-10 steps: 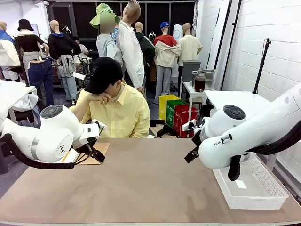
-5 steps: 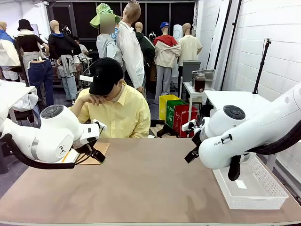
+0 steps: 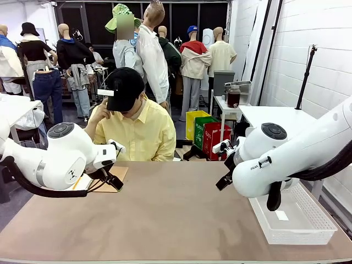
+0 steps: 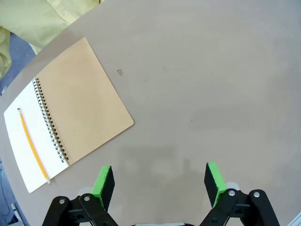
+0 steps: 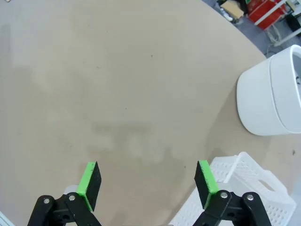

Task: Sort the paper based on its condition.
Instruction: If a person hands you a paper, place it in the Organizing basket , and if it's crumpled, put it in the Trash can.

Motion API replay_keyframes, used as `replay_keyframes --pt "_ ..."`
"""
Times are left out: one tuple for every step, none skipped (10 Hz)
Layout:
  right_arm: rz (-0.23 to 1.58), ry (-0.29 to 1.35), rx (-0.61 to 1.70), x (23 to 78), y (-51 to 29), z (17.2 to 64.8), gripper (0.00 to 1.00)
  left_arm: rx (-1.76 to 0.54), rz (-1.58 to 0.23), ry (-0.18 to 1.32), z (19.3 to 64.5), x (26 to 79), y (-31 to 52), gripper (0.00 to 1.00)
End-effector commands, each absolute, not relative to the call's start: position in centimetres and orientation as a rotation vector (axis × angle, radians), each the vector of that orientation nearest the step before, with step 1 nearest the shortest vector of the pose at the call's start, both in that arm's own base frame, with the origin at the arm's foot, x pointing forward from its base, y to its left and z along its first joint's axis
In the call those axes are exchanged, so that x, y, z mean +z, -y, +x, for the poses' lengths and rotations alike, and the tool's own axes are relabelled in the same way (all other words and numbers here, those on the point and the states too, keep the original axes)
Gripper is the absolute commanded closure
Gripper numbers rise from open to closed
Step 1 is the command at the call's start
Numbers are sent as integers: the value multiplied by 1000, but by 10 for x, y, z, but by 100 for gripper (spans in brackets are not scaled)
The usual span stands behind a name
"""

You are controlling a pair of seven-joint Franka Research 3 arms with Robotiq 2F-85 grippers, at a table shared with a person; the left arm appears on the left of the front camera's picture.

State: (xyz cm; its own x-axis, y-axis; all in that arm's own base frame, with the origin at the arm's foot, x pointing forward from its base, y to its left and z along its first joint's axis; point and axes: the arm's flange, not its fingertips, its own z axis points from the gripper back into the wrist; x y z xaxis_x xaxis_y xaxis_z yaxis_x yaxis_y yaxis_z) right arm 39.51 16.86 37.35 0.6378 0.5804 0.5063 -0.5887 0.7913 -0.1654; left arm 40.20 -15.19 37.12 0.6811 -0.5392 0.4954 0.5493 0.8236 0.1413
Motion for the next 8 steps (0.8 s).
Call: replay_keyframes --pt "16 572 666 374 -168 395 0 -607 -20 550 403 371 151 0" --pt "16 572 666 374 -168 395 0 -607 -20 550 403 371 151 0" --pt "15 572 667 374 -169 395 0 -611 -19 550 402 371 152 0" --pt "39 569 663 385 -168 397 0 -614 -24 542 399 378 152 0" --pt "53 568 673 398 -165 398 0 -625 -36 534 396 388 154 0" --pt "68 569 678 412 -166 397 0 -635 -31 523 393 401 153 0" --pt "85 572 690 426 -168 395 0 -642 -30 514 391 415 151 0" --pt "102 571 706 438 -168 396 0 -642 -23 512 390 426 150 0"
